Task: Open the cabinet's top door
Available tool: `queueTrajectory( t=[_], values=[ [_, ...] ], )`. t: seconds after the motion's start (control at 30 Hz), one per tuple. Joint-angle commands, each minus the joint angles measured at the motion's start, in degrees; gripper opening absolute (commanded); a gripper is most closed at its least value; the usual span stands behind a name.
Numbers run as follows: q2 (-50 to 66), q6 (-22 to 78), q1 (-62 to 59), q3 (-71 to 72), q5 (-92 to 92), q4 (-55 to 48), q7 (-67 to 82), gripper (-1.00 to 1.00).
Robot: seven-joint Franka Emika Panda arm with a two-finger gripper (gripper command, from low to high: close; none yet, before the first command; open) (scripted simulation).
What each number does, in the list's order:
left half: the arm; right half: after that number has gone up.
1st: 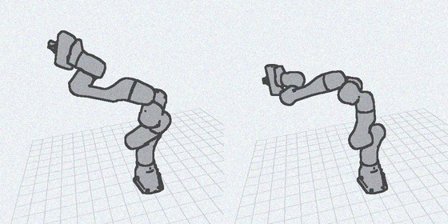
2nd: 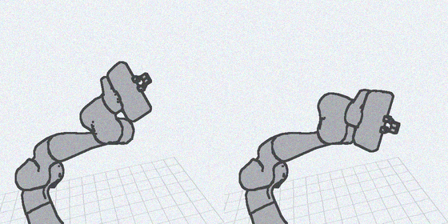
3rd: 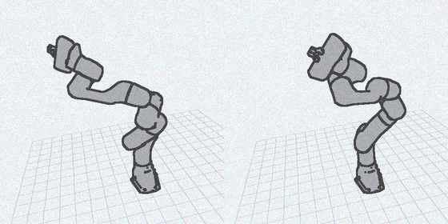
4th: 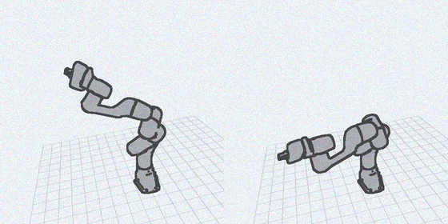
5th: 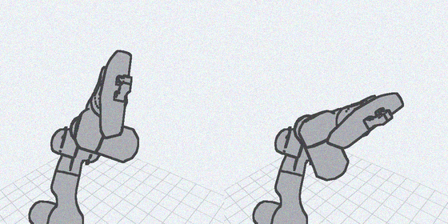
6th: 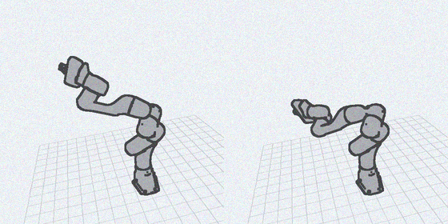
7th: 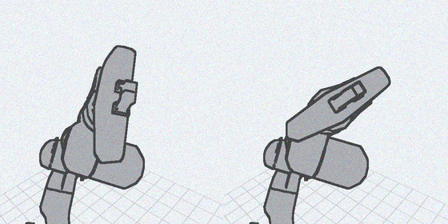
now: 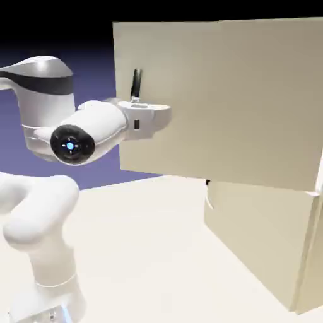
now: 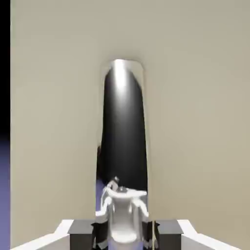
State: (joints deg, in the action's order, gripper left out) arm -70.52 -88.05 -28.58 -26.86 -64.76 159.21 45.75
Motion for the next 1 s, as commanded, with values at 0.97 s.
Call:
queueTrajectory(
  t=[0.97],
  values=[
    [22.1,40.4,55.6,-53.8,25.8,-53.5,4.2,-1.0]
  ],
)
